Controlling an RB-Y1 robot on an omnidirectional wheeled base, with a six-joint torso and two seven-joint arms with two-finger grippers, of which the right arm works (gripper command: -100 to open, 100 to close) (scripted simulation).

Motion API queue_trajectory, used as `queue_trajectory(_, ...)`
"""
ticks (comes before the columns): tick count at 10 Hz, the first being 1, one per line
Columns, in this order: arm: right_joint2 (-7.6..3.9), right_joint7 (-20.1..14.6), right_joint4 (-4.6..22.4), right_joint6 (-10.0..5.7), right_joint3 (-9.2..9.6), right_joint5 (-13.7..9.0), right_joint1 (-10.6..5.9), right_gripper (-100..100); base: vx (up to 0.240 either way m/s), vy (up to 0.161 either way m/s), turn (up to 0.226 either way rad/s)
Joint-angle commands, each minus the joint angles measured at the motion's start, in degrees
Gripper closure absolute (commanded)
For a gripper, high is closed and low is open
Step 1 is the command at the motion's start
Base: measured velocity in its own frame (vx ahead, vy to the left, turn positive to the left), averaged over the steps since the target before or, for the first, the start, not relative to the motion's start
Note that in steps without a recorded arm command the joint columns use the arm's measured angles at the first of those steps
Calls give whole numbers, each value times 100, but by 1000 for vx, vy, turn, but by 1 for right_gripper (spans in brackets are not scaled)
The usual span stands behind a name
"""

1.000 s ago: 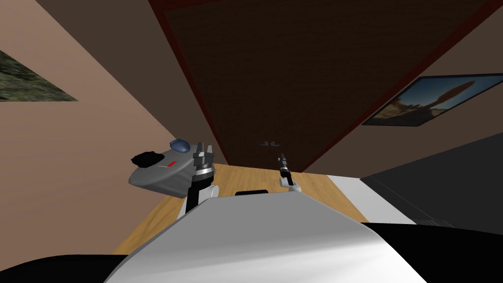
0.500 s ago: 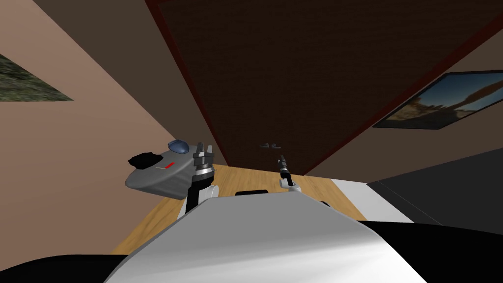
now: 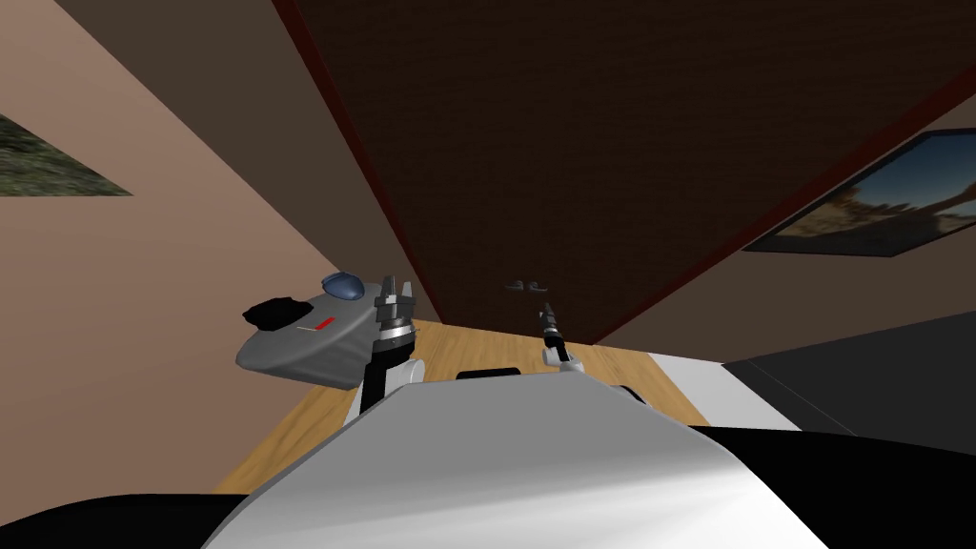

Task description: Pull the door open

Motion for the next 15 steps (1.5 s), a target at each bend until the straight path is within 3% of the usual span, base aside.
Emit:
queue_trajectory(1, -13, -11, 168, -47, -4, -2, -72, -100, 54, -26, 13)
queue_trajectory(2, -22, -19, 302, -64, -8, -3, -123, -100, 62, -30, 26)
queue_trajectory(3, -12, -10, 204, -41, -6, -2, -81, -100, 30, -14, 10)
queue_trajectory(4, -183, -77, 282, -75, -107, -67, 64, -100, 15, 11, -22)
queue_trajectory(5, -183, -77, 282, -75, -107, -67, 64, -100, 13, 20, -30)
queue_trajectory(6, -334, -142, 340, -107, -193, -124, 192, -100, 25, 24, -5)
queue_trajectory(7, -399, -172, 364, -122, -230, -148, 248, -100, 40, 28, -8)
queue_trajectory(8, -399, -172, 512, -122, -230, -148, 248, -100, 28, 18, 4)
queue_trajectory(9, -399, -172, 428, -122, -230, -148, 248, -100, 8, 6, -4)
queue_trajectory(10, -565, -252, 427, -163, -319, -209, 387, -100, 36, 11, 12)
queue_trajectory(11, -565, -252, 511, -163, -319, -209, 387, -100, 45, 11, 6)
queue_trajectory(12, -717, -336, 482, -207, -395, -262, 510, -100, 75, 3, 20)
queue_trajectory(13, -717, -336, 342, -207, -395, -262, 510, -100, 77, 1, 16)
queue_trajectory(15, -717, -336, 482, -207, -395, -262, 510, -100, 24, -2, 1)
